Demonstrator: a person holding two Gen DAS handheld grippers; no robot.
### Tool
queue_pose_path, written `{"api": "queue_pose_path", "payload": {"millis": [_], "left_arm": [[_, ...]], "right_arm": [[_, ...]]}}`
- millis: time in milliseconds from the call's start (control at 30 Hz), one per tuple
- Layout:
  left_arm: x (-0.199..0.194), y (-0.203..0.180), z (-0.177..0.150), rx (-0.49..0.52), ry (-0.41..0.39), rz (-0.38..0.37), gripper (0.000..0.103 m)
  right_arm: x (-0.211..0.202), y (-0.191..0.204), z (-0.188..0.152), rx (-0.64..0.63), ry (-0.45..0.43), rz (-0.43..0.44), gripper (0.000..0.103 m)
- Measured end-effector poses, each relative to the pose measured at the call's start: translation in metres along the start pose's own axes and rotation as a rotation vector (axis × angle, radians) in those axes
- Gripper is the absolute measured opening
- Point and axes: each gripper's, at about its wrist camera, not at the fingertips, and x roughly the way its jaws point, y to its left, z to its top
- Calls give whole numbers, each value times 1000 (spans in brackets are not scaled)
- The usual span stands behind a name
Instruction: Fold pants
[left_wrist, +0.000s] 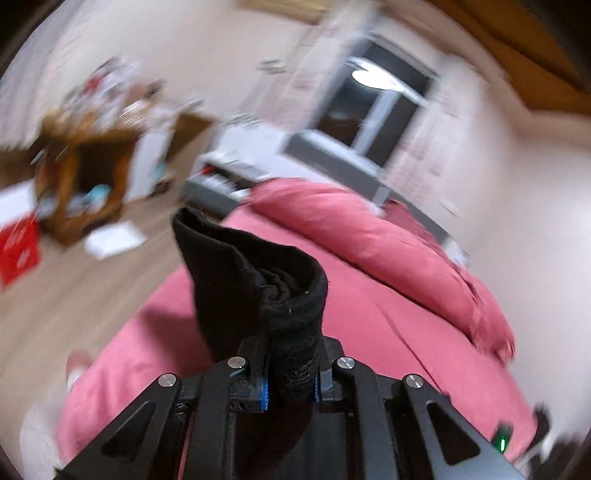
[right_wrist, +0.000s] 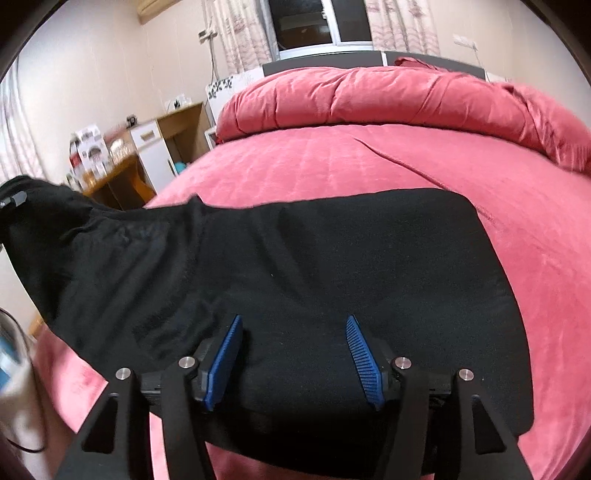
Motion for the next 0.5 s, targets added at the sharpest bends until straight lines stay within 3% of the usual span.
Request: {"api": "queue_pose_path", "payload": {"millis": [167, 500], "left_arm": [[4, -68, -9, 178, 8, -128, 15], [45, -171, -43, 290, 152, -361, 15]], "right_arm": [[-14, -17, 6, 106, -40, 37, 60], [-40, -62, 23, 322, -123, 57, 60]]}}
